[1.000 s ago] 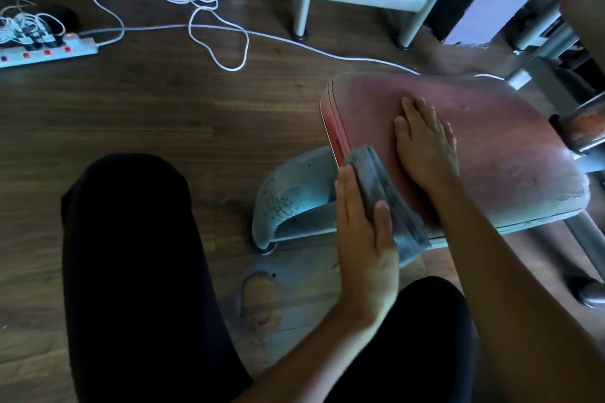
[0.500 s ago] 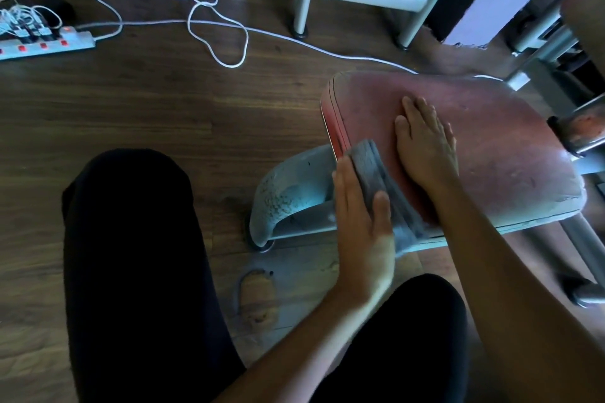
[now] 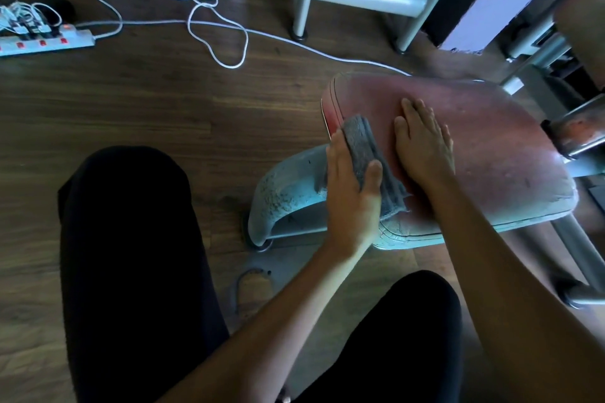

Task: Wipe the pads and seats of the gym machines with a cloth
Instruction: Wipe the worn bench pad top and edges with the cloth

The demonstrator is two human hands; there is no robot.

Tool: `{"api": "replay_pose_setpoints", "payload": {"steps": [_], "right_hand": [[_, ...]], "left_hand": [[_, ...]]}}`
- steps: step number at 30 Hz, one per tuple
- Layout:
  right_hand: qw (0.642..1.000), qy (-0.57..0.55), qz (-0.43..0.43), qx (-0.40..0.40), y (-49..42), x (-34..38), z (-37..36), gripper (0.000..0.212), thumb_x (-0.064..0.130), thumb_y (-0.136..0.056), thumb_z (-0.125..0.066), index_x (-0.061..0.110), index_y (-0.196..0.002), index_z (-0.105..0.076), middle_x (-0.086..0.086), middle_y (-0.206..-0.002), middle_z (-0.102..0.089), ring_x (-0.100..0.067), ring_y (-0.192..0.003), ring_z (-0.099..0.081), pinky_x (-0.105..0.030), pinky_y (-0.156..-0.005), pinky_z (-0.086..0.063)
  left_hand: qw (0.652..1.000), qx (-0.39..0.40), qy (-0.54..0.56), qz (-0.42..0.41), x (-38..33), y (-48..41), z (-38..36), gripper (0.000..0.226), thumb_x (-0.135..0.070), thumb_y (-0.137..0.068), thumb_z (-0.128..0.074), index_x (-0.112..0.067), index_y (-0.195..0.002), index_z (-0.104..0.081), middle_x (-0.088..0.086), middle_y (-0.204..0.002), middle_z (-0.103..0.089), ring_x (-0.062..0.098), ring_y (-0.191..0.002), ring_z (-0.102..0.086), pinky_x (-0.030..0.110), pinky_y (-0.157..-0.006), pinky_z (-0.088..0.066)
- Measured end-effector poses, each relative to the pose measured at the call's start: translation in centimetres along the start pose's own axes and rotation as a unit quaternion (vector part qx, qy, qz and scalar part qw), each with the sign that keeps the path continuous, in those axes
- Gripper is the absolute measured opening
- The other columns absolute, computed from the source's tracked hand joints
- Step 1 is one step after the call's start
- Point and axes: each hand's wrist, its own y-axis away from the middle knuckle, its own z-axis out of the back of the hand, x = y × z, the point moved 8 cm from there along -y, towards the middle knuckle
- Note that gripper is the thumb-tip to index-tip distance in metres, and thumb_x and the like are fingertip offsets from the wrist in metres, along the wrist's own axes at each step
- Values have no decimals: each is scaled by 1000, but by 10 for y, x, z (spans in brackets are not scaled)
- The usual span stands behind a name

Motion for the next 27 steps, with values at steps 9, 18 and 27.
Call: {"api": "replay_pose_setpoints", "payload": {"steps": [9, 18, 27], "right_hand": [[1000, 4, 6, -8, 2, -1, 0, 52, 38, -106, -22, 24, -156, -22, 0, -164, -16, -17, -151, -10, -39, -122, -4], [1000, 0, -2, 1, 1, -3, -1, 52, 40, -106, -23, 27, -156, -21, 2, -164, -14, -16, -151, -9, -38, -121, -3], [1000, 2, 1, -1, 1, -3, -2, 52, 40, -106, -22, 27, -156, -20, 2, -164, -14, -15, -151, -8, -38, -121, -2]], "left_hand": [[998, 50, -28, -20, 1, 59, -7, 68, -31, -105, -40, -26, -159, 1, -14, -166, 7, -5, -149, 10, 26, -124, 2], [994, -55, -79, 44, -4, 24, -3, 61, -32, -107, -33, -10, -159, -8, 1, -166, -4, 9, -150, -3, 34, -125, -8], [998, -57, 3, 14, 1, 55, -12, 59, -32, -106, -30, -19, -159, -9, -13, -166, -5, -7, -149, -4, 30, -126, -10]]}}
